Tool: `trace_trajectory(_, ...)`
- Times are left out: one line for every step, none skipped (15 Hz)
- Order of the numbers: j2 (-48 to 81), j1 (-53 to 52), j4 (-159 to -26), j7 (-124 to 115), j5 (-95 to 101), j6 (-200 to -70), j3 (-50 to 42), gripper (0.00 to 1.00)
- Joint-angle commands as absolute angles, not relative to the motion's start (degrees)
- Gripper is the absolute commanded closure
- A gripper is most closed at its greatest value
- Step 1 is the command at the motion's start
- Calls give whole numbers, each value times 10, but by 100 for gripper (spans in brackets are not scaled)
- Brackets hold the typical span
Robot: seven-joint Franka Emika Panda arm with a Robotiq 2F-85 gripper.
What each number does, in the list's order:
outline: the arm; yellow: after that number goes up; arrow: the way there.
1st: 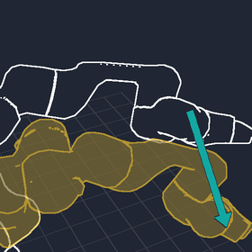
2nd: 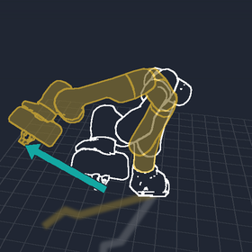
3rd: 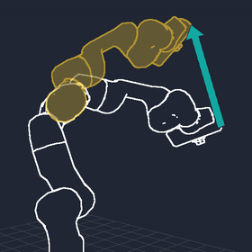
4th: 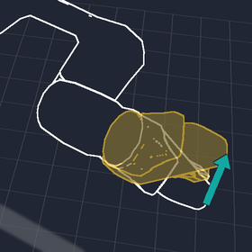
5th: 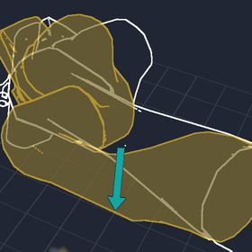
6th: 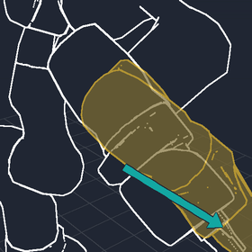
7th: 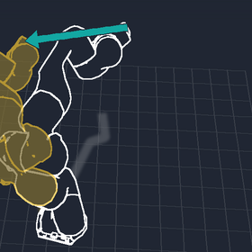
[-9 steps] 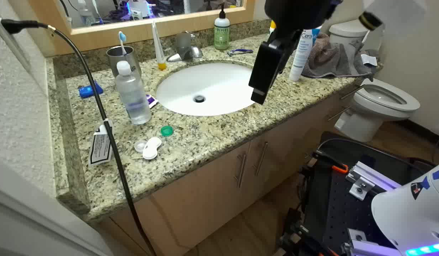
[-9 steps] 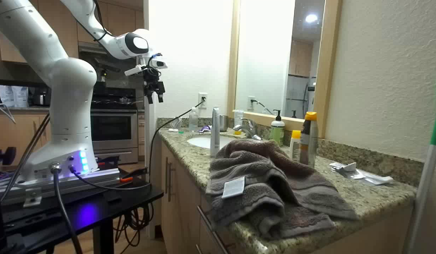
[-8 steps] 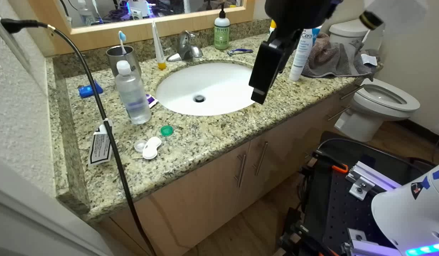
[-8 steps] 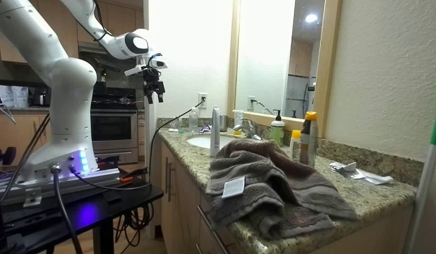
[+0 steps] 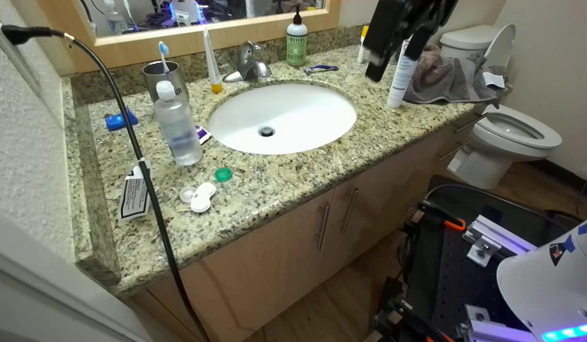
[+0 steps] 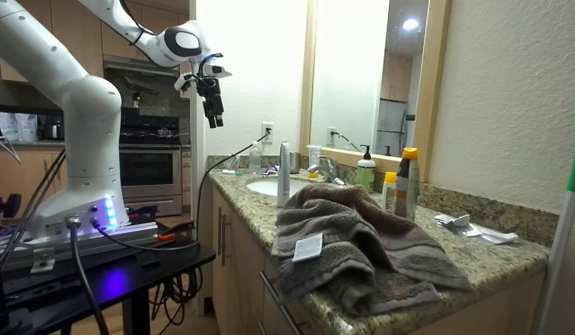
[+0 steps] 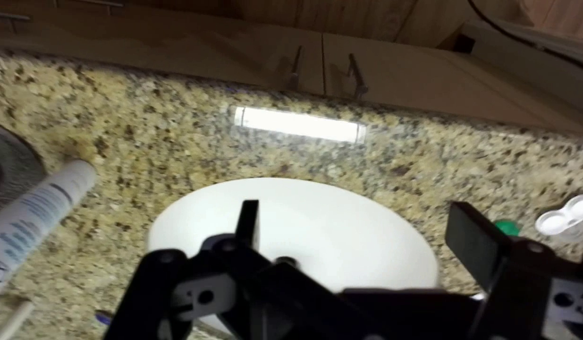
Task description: Pick up the white bottle with yellow lid from the right and put it near the sink
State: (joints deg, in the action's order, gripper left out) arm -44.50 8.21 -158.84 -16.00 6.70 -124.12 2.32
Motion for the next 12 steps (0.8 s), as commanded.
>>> trace_trajectory(-532,164,-1592,-154,91,-1185,-36,0)
trace_trajectory(-564,187,-1602,-151,94,-1172,-58,0)
trace_trajectory(-588,207,-1600,-153,94,-1159,-75,0)
trace_trajectory(-531,177,-1584,-154,84,-1183,-50,0)
trace_trajectory(-552,195,-1584,-150,84,-1173,-66,0)
trace_trajectory(-569,204,-1584,-147,85,-1165,-74,0)
trace_trajectory(-579,206,-1585,-147,84,-1162,-76,0)
trace_trajectory(-559,193,-1584,-143,81,-1162,-69,0)
trace_trajectory(-543,202,-1576,-156,85,-1164,-65,0)
trace_trajectory(-525,216,-1560,-165,83,-1166,-80,0)
trace_trajectory(-519,232,-1551,-178,85,-1167,-91,0)
trace_trajectory(-516,253,-1536,-183,89,-1162,-111,0)
